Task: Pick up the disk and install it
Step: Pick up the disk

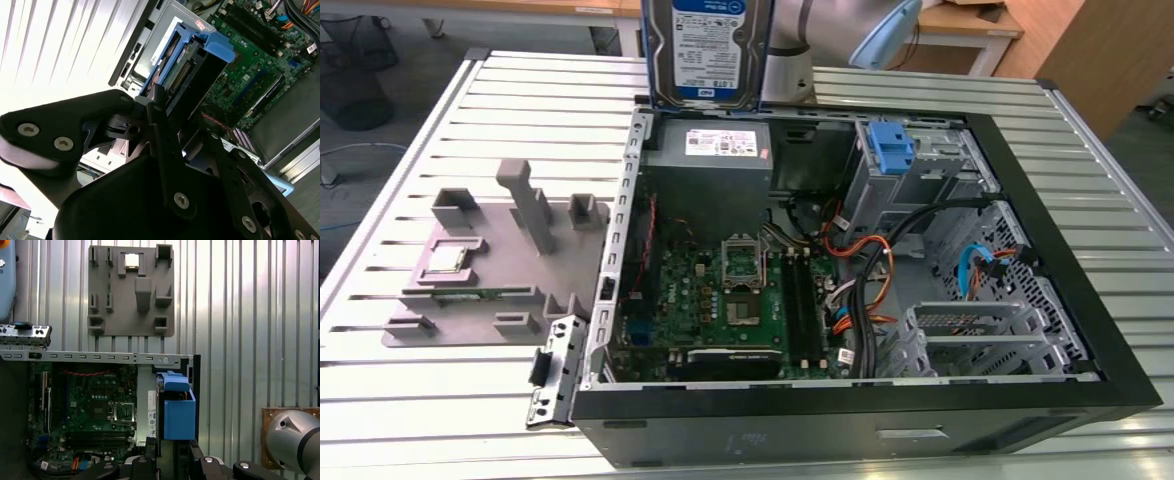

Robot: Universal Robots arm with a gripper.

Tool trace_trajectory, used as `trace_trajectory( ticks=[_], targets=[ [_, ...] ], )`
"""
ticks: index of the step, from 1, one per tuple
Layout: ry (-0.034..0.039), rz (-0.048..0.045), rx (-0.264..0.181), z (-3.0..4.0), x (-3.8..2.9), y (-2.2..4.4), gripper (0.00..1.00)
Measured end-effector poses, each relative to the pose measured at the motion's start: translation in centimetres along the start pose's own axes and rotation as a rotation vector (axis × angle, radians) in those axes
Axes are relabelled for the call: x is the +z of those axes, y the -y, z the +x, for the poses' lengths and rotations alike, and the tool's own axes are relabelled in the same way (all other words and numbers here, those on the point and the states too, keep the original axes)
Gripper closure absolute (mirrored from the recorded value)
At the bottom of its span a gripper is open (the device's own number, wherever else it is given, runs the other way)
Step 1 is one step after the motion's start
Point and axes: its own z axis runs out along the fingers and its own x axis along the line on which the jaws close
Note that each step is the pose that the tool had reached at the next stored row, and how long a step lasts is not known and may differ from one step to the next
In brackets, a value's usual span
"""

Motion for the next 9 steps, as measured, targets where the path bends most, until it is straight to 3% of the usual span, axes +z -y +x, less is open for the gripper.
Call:
trace_trajectory(
  ticks=[9],
  targets=[
    [0.0000,0.0000,0.000,0.00,0.02,0.36,0.65]
  ],
)
